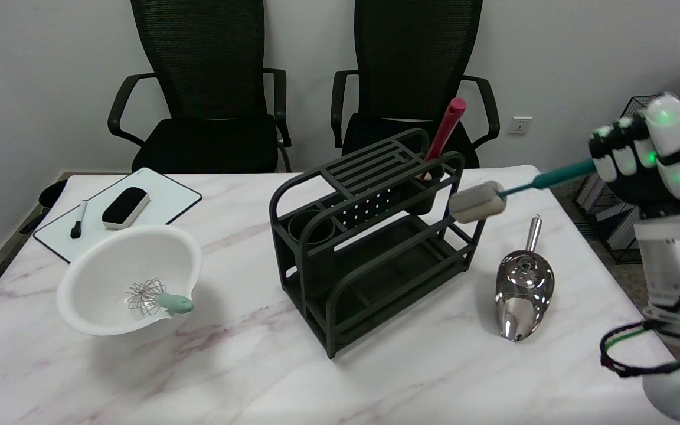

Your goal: Place the blue sponge bottle brush into the kitchen storage rack.

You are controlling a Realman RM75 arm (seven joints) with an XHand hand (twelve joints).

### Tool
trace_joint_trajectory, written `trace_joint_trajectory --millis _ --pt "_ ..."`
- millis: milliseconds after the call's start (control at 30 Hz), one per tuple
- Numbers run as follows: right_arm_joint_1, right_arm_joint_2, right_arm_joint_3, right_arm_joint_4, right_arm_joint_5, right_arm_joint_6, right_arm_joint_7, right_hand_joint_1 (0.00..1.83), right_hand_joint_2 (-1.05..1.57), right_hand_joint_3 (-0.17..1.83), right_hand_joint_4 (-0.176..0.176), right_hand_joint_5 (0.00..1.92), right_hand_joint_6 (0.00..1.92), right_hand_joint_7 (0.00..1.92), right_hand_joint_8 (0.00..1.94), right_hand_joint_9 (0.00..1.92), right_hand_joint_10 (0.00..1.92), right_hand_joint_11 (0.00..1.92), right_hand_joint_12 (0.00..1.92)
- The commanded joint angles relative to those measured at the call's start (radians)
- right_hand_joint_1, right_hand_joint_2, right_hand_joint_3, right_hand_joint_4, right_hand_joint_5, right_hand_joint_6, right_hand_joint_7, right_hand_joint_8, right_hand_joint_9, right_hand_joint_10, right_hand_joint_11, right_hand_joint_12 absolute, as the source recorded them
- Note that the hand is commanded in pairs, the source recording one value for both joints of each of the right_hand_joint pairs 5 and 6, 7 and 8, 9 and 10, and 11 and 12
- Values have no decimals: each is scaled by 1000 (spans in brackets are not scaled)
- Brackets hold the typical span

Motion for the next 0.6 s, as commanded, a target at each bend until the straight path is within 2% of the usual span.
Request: trace_joint_trajectory --millis 33,200,433,500,600 --pt "268 123 57 333 -89 -577 6 1037 1571 612 0 1920 1920 1920 1920 1920 1920 1920 1920" --pt "293 129 65 448 -90 -765 -2 1038 1571 595 0 1920 1920 1920 1920 1920 1920 1920 1920" --pt "324 127 41 542 -117 -877 3 1033 1571 591 0 1920 1920 1920 1920 1920 1920 1920 1920" --pt "383 131 -4 540 -133 -866 6 1027 1571 665 0 1920 1920 1920 1920 1920 1920 1920 1920" --pt "476 134 -121 539 -137 -875 6 1013 1571 883 0 1920 1920 1920 1920 1920 1920 1920 1920"
